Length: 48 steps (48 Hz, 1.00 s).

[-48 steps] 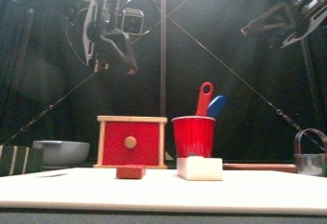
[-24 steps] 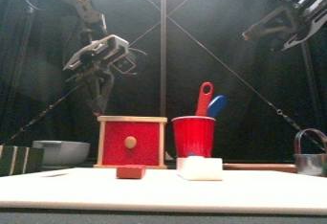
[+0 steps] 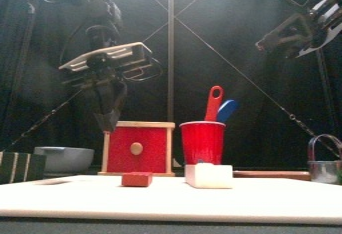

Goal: Grab salmon

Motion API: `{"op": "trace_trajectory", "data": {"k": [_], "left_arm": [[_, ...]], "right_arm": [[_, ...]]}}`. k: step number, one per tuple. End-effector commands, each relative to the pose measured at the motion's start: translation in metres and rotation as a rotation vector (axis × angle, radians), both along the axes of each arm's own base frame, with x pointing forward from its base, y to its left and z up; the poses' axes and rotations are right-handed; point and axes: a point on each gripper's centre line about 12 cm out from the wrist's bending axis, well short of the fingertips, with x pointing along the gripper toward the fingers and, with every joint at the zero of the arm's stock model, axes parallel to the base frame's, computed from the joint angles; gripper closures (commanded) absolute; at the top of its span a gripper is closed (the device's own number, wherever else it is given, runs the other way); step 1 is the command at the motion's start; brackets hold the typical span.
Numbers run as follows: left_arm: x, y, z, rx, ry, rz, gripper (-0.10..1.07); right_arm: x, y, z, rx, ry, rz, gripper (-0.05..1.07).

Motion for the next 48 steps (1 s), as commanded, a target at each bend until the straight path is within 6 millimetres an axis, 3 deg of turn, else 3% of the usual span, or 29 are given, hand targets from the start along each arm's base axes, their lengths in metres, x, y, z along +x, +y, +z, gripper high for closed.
{"op": "trace_trajectory", "data": {"k": [1,11,24,38,48], "left_arm": [[0.016,-0.004,0.009,-0.012,-0.038,0.004,0.56],[0.035,-0.016,0.002,-0.058,-0.030,0.028,0.38],[0.041,-0.037,-0.008,-0.068,0.022,0.130,0.12],[0.045,-0.060,-0.021,-0.059,0.022,0.224,0.10],[0.049,-0.059,-0.030,-0.049,0.033,0.241,0.11]], "right_arm": [[0.002,-0.001,0.003,0.003,-0.009,-0.005,1.01],[0.001,-0.001,0.002,0.001,0.001,-0.007,1.01],[0.001,-0.004,-0.001,-0.003,0.025,-0.019,1.01],[0.000,-0.007,-0.001,-0.003,0.026,-0.033,1.01],[0.000,-0.008,-0.001,0.001,0.026,-0.034,1.01]]}}
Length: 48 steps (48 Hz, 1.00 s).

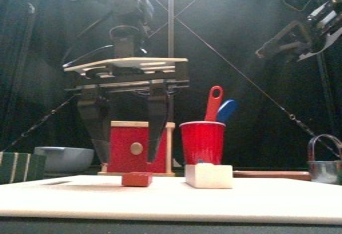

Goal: Grab salmon

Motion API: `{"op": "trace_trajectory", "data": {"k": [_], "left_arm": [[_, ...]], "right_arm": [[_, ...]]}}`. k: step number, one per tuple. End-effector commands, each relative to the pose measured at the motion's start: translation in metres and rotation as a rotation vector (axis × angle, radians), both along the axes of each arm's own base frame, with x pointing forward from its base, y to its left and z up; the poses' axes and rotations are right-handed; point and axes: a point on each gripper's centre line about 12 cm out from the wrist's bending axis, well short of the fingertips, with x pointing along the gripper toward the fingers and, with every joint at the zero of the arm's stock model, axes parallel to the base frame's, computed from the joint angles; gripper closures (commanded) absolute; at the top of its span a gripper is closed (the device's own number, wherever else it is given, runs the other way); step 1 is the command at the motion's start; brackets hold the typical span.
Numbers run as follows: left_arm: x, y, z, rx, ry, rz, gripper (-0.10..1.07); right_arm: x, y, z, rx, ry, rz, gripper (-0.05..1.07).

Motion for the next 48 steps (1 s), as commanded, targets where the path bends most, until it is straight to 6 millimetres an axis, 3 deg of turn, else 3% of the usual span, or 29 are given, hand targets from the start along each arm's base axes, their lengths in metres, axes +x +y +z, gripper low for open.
{"op": "trace_trajectory", "data": {"k": [1,13,48], "left_arm": [[0.009,0.001,0.011,0.000,-0.036,0.003,0.11],[0.018,0.002,0.009,0.008,-0.047,0.002,0.11],[0.019,0.002,-0.007,0.013,-0.019,0.021,0.11]], "right_arm": [[0.002,-0.001,0.004,0.002,-0.012,-0.004,1.01],[0.002,-0.001,0.005,0.004,-0.014,-0.004,1.01],[0.001,-0.001,0.002,0.014,-0.009,-0.007,1.01]]}}
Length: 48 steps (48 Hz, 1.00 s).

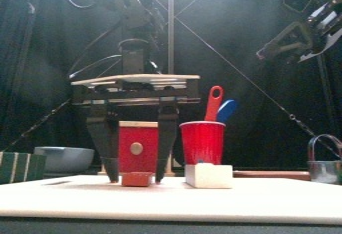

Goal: Grab salmon

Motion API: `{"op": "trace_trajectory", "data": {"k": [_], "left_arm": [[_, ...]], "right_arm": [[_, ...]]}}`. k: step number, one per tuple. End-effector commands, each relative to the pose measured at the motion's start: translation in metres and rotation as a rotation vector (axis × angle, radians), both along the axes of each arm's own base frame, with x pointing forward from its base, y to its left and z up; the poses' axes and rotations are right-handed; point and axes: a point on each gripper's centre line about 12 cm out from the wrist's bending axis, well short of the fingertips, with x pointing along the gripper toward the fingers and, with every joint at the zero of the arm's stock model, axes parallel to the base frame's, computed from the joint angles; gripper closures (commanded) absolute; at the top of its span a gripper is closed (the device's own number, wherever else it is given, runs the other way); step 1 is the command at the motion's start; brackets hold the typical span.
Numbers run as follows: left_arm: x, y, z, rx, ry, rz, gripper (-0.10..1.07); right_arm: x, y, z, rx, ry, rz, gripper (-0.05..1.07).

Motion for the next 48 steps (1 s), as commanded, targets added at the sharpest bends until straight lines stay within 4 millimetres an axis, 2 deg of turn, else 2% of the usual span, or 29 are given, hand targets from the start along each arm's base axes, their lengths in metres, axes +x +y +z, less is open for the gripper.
{"op": "trace_trajectory", "data": {"k": [1,8,18,24,38,48], "left_arm": [[0.007,0.000,0.012,-0.008,-0.038,0.005,0.11],[0.006,0.000,0.010,-0.008,-0.030,0.006,0.14],[0.006,-0.001,0.010,-0.013,-0.027,0.009,0.29],[0.007,-0.001,0.014,-0.013,-0.036,0.007,0.32],[0.014,-0.001,0.042,-0.011,-0.071,-0.004,0.32],[0.027,0.001,0.059,-0.015,-0.109,0.004,0.32]], "right_arm": [[0.002,-0.001,0.004,0.002,-0.011,-0.004,1.01],[0.002,-0.001,0.004,0.002,-0.011,-0.004,1.01],[0.002,-0.001,0.003,0.004,-0.008,-0.004,1.01],[0.001,-0.001,0.003,0.004,-0.008,-0.004,1.01],[0.001,-0.001,0.003,0.007,-0.008,-0.005,1.01],[0.002,-0.001,0.003,0.010,-0.008,-0.006,1.01]]}}
